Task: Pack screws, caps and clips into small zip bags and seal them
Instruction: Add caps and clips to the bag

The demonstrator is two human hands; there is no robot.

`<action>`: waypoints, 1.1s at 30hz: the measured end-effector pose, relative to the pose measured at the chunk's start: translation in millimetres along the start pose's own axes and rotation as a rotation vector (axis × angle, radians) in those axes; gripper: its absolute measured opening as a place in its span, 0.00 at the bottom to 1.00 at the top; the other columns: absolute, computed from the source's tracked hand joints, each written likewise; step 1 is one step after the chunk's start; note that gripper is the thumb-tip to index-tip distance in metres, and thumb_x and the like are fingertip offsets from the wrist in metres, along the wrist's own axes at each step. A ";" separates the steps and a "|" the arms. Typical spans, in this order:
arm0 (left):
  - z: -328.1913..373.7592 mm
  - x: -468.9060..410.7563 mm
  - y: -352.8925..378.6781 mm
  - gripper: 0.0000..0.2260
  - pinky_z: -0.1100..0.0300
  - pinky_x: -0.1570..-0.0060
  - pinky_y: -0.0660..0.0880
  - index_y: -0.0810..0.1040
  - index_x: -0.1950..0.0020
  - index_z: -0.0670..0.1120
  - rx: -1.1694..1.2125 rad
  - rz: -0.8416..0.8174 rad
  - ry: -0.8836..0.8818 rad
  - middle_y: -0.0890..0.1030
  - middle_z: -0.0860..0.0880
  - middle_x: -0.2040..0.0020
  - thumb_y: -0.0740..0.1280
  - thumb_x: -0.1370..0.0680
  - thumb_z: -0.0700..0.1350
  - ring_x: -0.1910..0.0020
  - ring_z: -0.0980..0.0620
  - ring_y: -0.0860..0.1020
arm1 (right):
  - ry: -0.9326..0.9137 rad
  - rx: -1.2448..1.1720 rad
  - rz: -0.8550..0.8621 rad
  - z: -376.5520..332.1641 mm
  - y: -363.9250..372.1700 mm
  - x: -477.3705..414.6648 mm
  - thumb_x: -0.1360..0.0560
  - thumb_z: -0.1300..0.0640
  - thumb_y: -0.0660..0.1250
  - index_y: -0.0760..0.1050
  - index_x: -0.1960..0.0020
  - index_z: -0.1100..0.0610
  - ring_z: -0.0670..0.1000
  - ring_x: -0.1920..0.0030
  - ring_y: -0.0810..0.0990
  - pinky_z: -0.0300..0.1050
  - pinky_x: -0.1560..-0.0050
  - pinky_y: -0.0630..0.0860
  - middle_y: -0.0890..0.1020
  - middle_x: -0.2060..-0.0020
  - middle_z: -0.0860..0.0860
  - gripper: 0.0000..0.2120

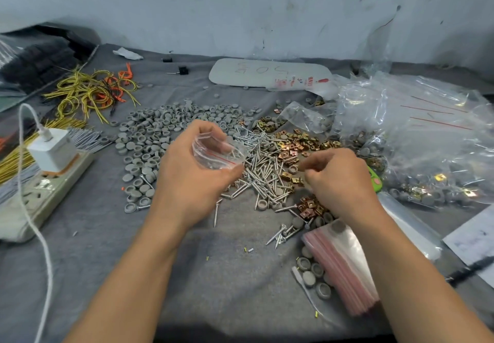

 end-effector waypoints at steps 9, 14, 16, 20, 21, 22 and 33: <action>4.1 8.2 22.2 0.31 0.73 0.56 0.70 0.68 0.40 0.65 -0.408 -0.234 -0.062 0.77 0.62 0.45 0.82 0.33 0.49 0.52 0.63 0.78 | -0.056 0.369 -0.159 -8.0 12.5 0.5 0.26 0.62 0.70 0.84 0.47 0.45 0.56 0.46 0.82 0.54 0.40 0.78 0.86 0.48 0.50 0.15; -3.0 5.1 27.9 0.25 0.73 0.57 0.62 0.71 0.44 0.60 -0.451 -0.252 -0.081 0.76 0.62 0.46 0.81 0.32 0.50 0.49 0.62 0.75 | -0.056 0.398 -0.115 -7.9 13.2 1.1 0.23 0.61 0.69 0.81 0.51 0.46 0.55 0.51 0.81 0.51 0.48 0.79 0.85 0.53 0.50 0.09; -4.0 6.0 32.0 0.22 0.71 0.60 0.63 0.70 0.45 0.60 -0.483 -0.284 -0.089 0.77 0.61 0.48 0.80 0.31 0.52 0.53 0.62 0.75 | -0.066 0.313 -0.032 -7.0 13.5 1.9 0.21 0.61 0.66 0.79 0.51 0.48 0.56 0.52 0.80 0.52 0.51 0.79 0.84 0.55 0.50 0.08; -3.9 7.5 37.7 0.21 0.70 0.65 0.65 0.70 0.46 0.59 -0.525 -0.312 -0.079 0.75 0.60 0.51 0.79 0.29 0.52 0.57 0.63 0.74 | -0.064 0.061 0.051 -8.7 12.3 0.5 0.16 0.55 0.62 0.81 0.51 0.50 0.53 0.61 0.80 0.51 0.58 0.77 0.83 0.60 0.48 0.10; -3.9 7.6 38.2 0.21 0.70 0.65 0.65 0.70 0.45 0.59 -0.526 -0.312 -0.078 0.75 0.61 0.51 0.79 0.29 0.52 0.56 0.63 0.74 | -0.061 -0.031 0.035 -8.9 11.3 0.5 0.16 0.55 0.63 0.82 0.52 0.50 0.52 0.63 0.81 0.51 0.61 0.78 0.84 0.62 0.47 0.11; -3.8 7.6 38.5 0.21 0.70 0.64 0.64 0.70 0.45 0.59 -0.526 -0.310 -0.079 0.75 0.61 0.50 0.79 0.29 0.52 0.55 0.64 0.74 | -0.060 -0.123 0.014 -8.9 10.2 0.5 0.17 0.54 0.64 0.83 0.54 0.50 0.51 0.65 0.82 0.50 0.62 0.79 0.85 0.64 0.46 0.11; 1.6 6.6 40.6 0.21 0.70 0.66 0.62 0.70 0.48 0.60 -0.545 -0.305 -0.077 0.77 0.61 0.52 0.80 0.32 0.54 0.58 0.65 0.73 | -0.185 -0.272 -0.191 -24.8 30.6 11.1 0.24 0.50 0.76 0.87 0.59 0.47 0.42 0.78 0.69 0.37 0.76 0.65 0.81 0.75 0.45 0.06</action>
Point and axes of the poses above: each hand's wrist, its own x-axis away from the middle knuckle, its own y-axis out of the palm, z = x × y, the point moved 1 cm from there along -x, towards the middle knuckle
